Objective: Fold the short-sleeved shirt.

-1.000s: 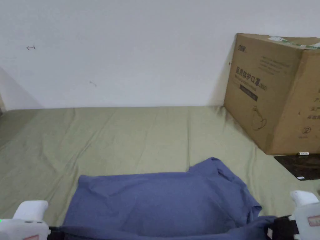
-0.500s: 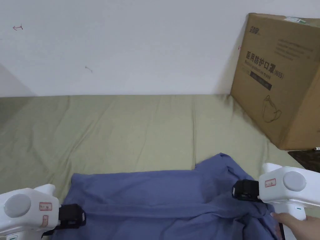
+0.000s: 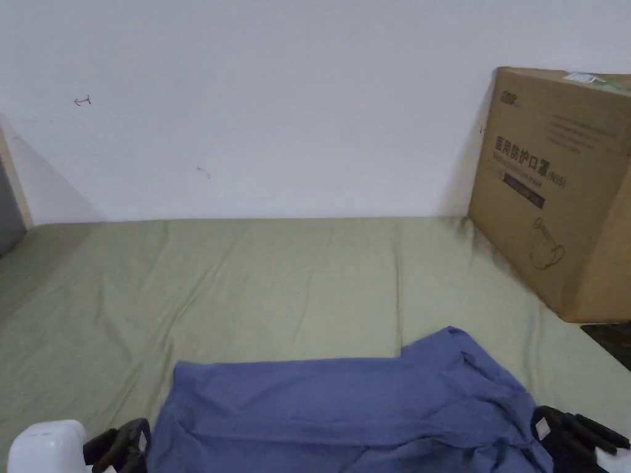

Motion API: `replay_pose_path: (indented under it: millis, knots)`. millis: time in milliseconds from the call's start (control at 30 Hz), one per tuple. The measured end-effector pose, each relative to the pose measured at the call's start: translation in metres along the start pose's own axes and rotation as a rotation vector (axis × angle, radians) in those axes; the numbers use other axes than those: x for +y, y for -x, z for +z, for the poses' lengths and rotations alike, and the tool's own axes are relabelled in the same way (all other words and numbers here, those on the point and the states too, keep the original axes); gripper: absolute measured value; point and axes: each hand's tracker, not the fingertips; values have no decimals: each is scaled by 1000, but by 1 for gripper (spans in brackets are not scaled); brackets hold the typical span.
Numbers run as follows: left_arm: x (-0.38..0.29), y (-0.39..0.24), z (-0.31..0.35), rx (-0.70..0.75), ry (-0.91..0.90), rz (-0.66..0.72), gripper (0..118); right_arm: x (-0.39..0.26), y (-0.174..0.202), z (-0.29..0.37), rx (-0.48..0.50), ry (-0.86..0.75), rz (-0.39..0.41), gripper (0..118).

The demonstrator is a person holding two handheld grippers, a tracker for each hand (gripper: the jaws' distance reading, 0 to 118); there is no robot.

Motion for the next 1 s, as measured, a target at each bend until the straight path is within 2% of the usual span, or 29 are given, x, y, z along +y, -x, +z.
replay_pose_path:
  millis: [100,200,300,367,433,467,500,533,567,633,733,767,900,933,967,1000]
  knots:
    - [-1,-6,16,-46,-27,15,0,-3,8,13,77,-49,-49,1]
    - [16,-6,2,-9,22,-1,0,2,20,11,84,-41,-28,0]
    - [33,17,-56,14,363,58,0,10,27,1,107,-3,-16,1]
    - [24,41,-111,-29,695,163,0,10,26,-4,140,16,-46,1]
    - [2,60,-149,-45,805,226,0,8,26,-7,151,38,-71,1]
    - [-5,66,-161,5,802,231,15,6,25,-10,147,55,-79,0]
    - [-13,69,-173,70,825,186,52,4,23,-12,145,73,-88,1]
    - [-23,71,-183,97,845,153,100,2,21,-14,144,87,-97,0]
    - [-29,74,-190,123,838,128,116,0,18,-15,141,98,-108,1]
    - [-44,76,-196,139,871,111,112,-4,14,-18,129,123,-125,1]
    - [-69,75,-210,124,914,85,115,-8,6,-23,91,150,-123,1]
    - [-74,75,-211,107,903,42,118,-10,3,-24,85,156,-126,1]
    - [-81,71,-202,144,818,66,118,-10,-7,-27,51,169,-129,1]
    - [-77,69,-202,139,833,36,118,-8,-10,-26,33,155,-120,1]
    - [-70,67,-199,135,832,31,111,-6,-14,-27,23,149,-114,1]
    - [-67,62,-190,142,812,17,96,-2,-22,-30,17,155,-107,1]
